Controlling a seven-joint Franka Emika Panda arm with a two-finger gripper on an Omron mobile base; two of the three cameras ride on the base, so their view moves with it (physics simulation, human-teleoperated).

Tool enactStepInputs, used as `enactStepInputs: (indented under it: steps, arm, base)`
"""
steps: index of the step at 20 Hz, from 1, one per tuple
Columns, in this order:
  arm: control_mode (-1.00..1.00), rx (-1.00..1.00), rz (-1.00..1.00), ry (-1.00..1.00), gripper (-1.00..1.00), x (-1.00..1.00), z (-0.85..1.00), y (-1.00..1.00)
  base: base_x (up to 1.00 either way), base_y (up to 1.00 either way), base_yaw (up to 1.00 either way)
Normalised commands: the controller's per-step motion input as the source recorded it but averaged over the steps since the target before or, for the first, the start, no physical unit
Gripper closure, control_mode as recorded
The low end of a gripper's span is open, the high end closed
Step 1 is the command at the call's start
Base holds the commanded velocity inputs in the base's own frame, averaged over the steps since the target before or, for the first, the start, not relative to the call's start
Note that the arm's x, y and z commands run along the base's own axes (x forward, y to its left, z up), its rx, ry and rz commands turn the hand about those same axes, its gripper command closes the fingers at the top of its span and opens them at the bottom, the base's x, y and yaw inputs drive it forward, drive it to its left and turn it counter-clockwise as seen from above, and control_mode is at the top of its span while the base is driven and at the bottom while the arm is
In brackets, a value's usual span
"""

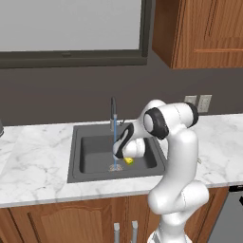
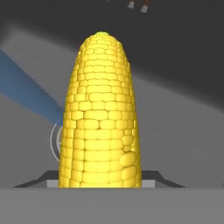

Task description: Turn on the sink faucet. Then move the corn from the counter to the sink. Turn off the sink. Move the vegetable from the sink to the pot next to the stove. Finally move the pot to the front right burner.

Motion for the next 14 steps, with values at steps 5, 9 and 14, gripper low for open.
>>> enactStepInputs:
  steps: [5, 9, 14]
  arm:
    - [-1.00, -0.01, 0.03, 0.03, 1.00, 0.22, -0.26, 0.03]
    - [-1.00, 0.00, 0.00, 0.03, 1.00, 0.03, -0.14, 0.00]
    - [-1.00, 0.00, 0.00, 0.02, 1.00, 0.09, -0.16, 0.00]
  base:
    - [0.00, 0.00, 0.00]
    - [0.00, 0.00, 0.00]
    - [0.00, 0.00, 0.00]
